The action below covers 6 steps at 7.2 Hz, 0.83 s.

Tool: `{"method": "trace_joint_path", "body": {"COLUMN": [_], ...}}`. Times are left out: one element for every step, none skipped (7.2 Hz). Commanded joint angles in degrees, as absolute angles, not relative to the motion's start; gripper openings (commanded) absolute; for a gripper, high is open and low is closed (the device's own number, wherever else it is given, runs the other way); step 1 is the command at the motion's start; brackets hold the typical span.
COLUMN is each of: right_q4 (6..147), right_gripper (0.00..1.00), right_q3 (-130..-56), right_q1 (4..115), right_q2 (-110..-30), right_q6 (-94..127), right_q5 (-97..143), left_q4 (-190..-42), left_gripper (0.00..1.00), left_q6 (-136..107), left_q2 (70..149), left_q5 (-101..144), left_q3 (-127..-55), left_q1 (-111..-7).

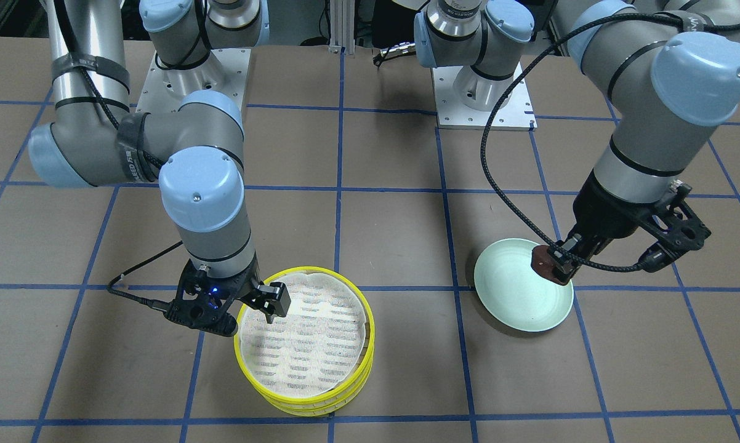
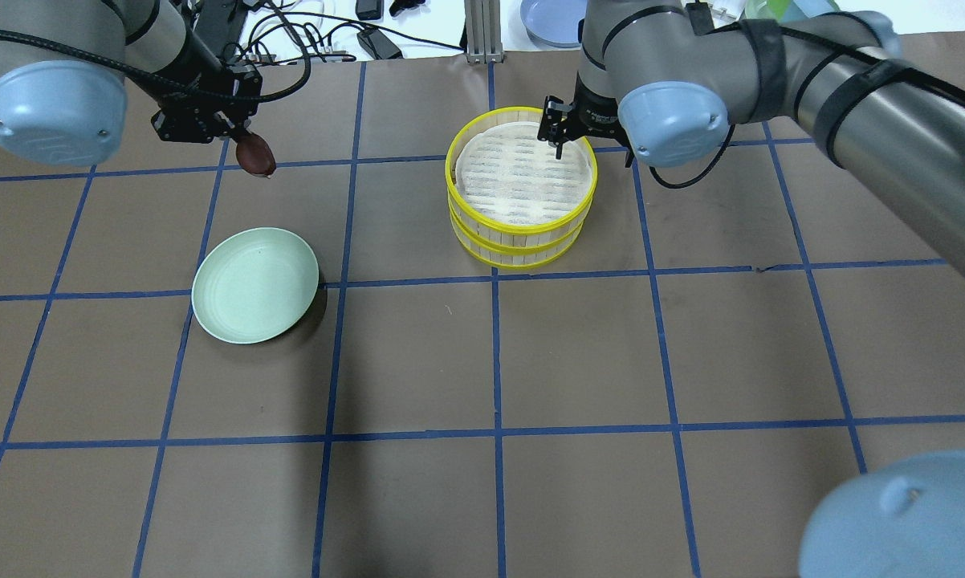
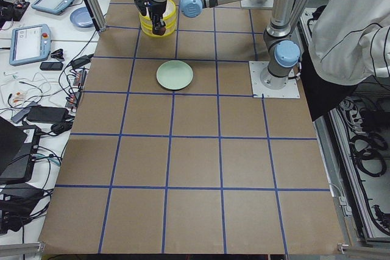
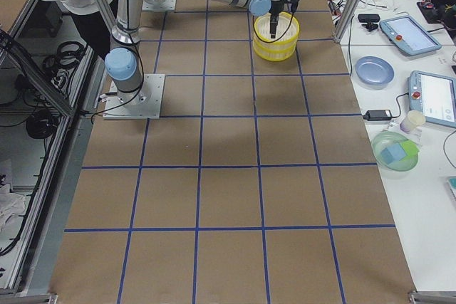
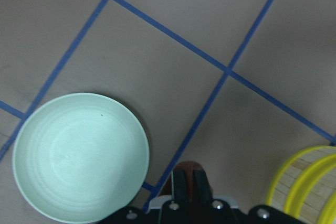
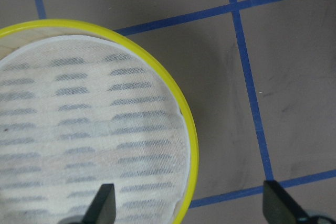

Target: Stack buns with steamer

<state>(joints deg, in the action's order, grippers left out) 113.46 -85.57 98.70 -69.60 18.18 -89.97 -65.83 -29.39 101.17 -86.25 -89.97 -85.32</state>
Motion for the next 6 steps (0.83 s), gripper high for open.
{"method": "trace_joint_path", "body": {"right_q4": [101.67,99.34,96.88,94.77,94.66,94.22], "right_gripper": [1.0,1.0,1.0,1.0,1.0,1.0], "right_q3": [-85.25,-85.25,-85.17,-85.25,-85.34,-85.34], "right_q1": [96.78,95.55,92.93,90.46,90.44,90.53], "right_q2": [-79.15,-82.23,-83.4,-83.76,-84.02,-84.2], "right_q6": [9.17,2.62,-5.63,-7.97,-8.0,-7.82], "right_q5": [-84.46,-84.46,-84.46,-84.46,-84.55,-84.64], "left_q4": [-59.35,-55.5,-51.72,-47.5,-45.98,-44.31], "left_gripper": [0.0,0.0,0.0,0.0,0.0,0.42], "left_q6": [-40.47,-43.74,-46.12,-46.66,-49.11,-49.04], "left_q2": [103.17,104.49,106.68,109.4,112.03,114.06], "left_q5": [-79.39,-75.54,-72.54,-72.42,-72.42,-72.42], "left_q3": [-89.91,-90.0,-90.0,-90.0,-90.0,-90.0], "left_q1": [-90.07,-92.35,-94.64,-97.36,-99.56,-100.45]}}
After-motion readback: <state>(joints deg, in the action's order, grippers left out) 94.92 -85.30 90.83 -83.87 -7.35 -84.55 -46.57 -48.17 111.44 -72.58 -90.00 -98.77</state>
